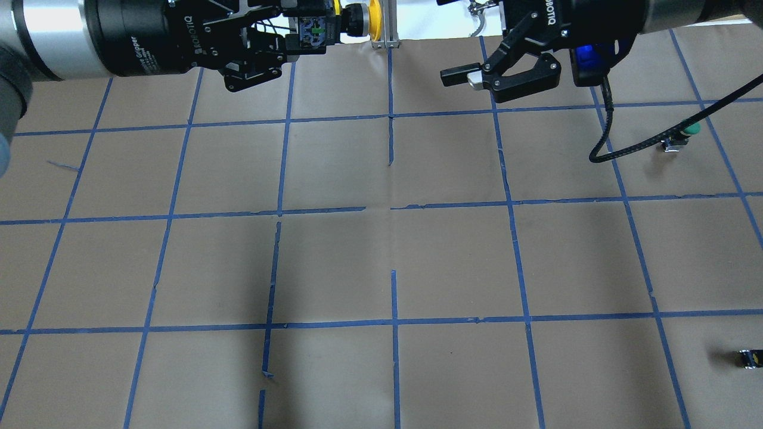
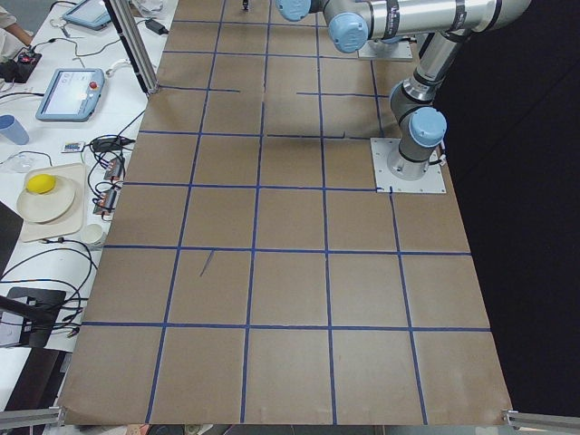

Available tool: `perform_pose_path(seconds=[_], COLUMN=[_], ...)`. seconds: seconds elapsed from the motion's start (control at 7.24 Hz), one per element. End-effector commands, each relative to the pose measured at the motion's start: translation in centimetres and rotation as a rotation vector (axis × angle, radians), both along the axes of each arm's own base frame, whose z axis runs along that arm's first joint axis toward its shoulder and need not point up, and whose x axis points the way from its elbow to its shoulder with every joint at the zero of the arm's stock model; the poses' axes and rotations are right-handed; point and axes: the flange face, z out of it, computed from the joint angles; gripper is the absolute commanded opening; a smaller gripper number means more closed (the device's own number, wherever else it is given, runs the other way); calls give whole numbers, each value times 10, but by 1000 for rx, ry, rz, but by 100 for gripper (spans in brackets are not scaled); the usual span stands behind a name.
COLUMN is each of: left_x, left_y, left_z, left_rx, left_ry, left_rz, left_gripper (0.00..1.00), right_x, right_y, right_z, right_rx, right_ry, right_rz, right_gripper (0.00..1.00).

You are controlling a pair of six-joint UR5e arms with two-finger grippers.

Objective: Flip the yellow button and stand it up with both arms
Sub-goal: 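Grasp the button's yellow cap with the right gripper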

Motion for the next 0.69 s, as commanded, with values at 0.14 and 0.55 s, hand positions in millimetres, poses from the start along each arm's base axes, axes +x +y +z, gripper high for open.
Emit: perform_pose_path(seconds=[0.14,0.55], left_x=[-10,-14], left_y=[3,7], left_z=[-11,-11], left_rx=[23,25], left_ry=[56,55], left_rz=[-15,-24], left_gripper=[2,2], right_x=[15,40], right_y=[-10,-1], right_z=[11,15], right_rx=[18,28], right_ry=[-11,-29], right_rz=[-23,14], right_gripper=[100,99])
